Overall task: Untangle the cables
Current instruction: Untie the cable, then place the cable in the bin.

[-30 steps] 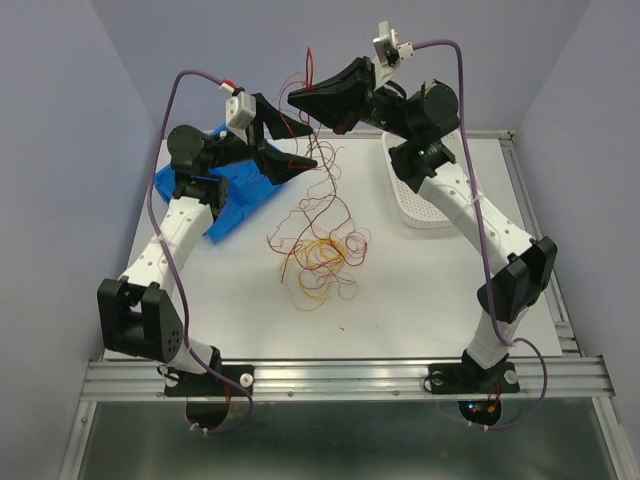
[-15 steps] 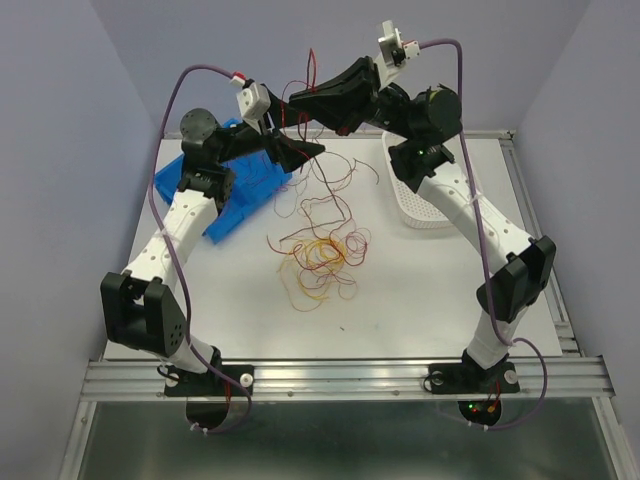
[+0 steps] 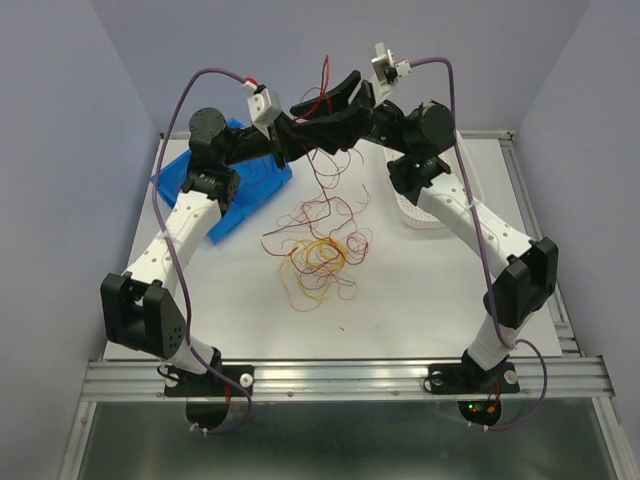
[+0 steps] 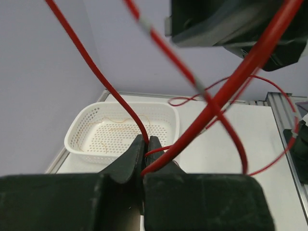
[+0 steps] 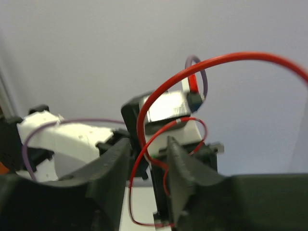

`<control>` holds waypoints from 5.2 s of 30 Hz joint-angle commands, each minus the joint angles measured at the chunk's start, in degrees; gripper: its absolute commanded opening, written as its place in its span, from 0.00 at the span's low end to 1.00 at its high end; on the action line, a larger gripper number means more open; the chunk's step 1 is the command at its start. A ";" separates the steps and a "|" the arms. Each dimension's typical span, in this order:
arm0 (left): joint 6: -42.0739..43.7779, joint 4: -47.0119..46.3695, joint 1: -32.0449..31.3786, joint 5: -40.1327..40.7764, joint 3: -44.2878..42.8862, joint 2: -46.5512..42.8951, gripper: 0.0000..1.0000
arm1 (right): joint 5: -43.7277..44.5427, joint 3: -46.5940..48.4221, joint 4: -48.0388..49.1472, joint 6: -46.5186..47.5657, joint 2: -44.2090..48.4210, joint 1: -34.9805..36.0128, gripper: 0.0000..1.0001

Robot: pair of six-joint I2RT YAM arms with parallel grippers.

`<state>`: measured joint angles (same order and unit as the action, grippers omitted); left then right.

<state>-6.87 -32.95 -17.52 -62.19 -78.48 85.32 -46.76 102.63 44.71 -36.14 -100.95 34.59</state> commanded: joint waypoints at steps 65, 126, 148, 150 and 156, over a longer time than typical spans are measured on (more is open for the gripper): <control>-1.92 11.24 16.90 22.64 -5.10 -2.45 0.00 | 6.07 -52.76 21.47 6.44 5.21 8.56 0.01; -3.06 13.96 21.30 17.54 -19.93 -2.01 0.00 | 50.81 -36.98 -40.75 27.61 21.23 8.13 0.84; -26.79 -7.83 23.58 23.07 -59.67 29.90 0.00 | 47.03 -36.88 -25.73 27.27 12.18 5.49 0.82; -26.70 -8.36 23.58 24.39 -60.83 31.22 0.00 | 45.29 -37.06 -25.29 27.09 11.83 5.32 0.82; -26.26 -12.92 23.67 25.37 -57.49 32.45 0.00 | 43.69 -36.54 -23.62 26.47 8.76 4.61 0.81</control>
<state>-32.27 -36.91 5.78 -38.09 -135.26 118.24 -1.13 66.52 16.43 -9.06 -90.59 39.77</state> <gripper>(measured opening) 0.069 0.814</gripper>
